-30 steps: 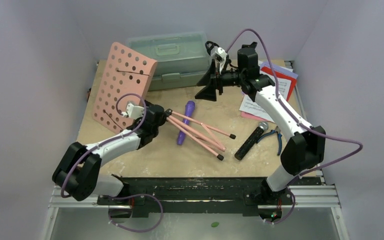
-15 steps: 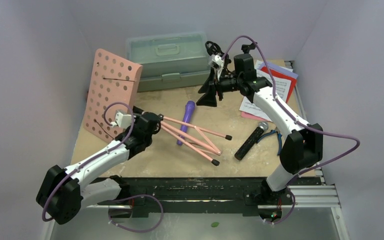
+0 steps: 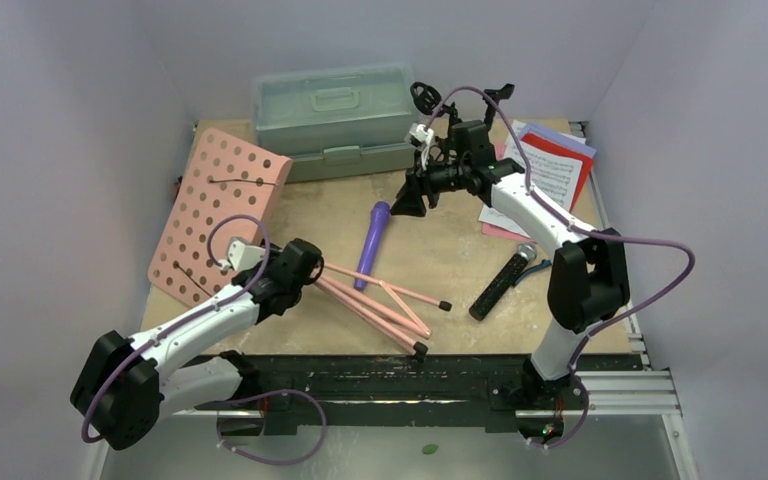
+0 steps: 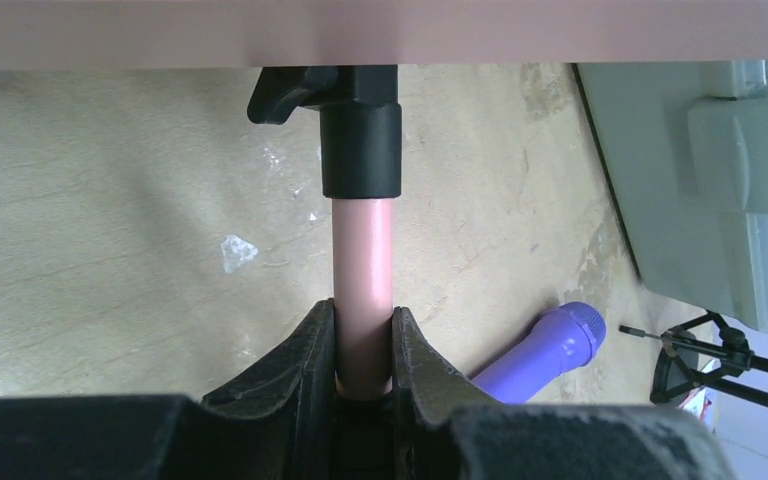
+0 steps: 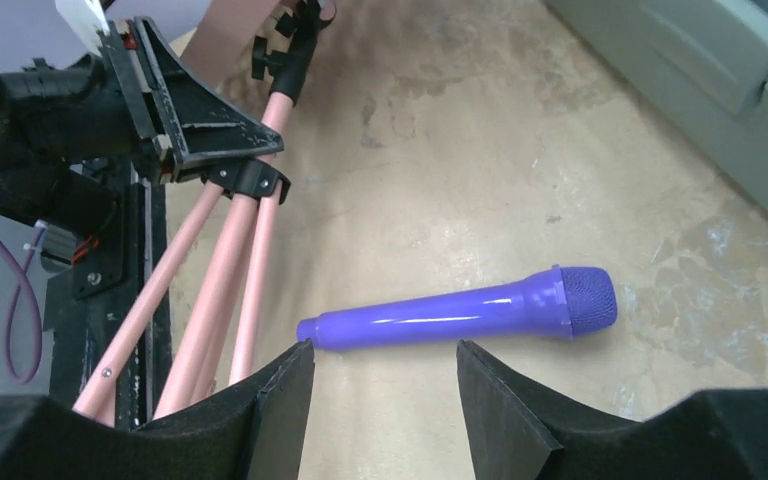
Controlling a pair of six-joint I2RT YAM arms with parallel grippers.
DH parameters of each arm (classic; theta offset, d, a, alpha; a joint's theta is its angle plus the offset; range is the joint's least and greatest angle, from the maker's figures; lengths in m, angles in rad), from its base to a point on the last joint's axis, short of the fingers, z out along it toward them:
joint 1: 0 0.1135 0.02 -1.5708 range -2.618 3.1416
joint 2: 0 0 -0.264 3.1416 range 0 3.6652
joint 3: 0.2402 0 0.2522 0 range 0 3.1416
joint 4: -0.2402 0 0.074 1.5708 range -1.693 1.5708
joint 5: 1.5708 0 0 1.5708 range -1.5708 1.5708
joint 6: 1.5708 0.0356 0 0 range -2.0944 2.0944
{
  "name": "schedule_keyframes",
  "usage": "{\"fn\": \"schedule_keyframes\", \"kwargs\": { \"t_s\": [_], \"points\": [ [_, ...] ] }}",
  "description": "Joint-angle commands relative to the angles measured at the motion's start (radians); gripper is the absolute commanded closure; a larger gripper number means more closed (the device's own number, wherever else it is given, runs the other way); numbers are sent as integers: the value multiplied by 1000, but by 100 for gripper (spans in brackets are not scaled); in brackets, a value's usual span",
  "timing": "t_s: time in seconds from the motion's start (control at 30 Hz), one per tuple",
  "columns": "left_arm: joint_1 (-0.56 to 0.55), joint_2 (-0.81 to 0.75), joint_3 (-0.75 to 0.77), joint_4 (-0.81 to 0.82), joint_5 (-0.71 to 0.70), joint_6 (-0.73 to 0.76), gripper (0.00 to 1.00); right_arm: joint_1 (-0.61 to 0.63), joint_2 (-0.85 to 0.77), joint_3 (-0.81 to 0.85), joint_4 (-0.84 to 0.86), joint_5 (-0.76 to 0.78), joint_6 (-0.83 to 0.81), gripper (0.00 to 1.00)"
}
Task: Pack up the instrument practice props
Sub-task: Place the music stand at the center of the board.
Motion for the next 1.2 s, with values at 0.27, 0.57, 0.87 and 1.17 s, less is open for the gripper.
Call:
{"fn": "schedule_keyframes", "kwargs": {
  "t_s": [0.27,0.57,0.87,1.17],
  "points": [
    [-5,37,16,77,-97,-180,100,68,28,-7,11,85,-11,37],
    [2,93,35,38,-119,-280,100,106,70,0,6,132,-4,37],
    [6,190,128,-163,-63,-415,100,110,78,-3,17,160,16,36],
    [38,301,172,-80,-12,-459,100,111,49,21,-16,156,-2,36]
  ]
}}
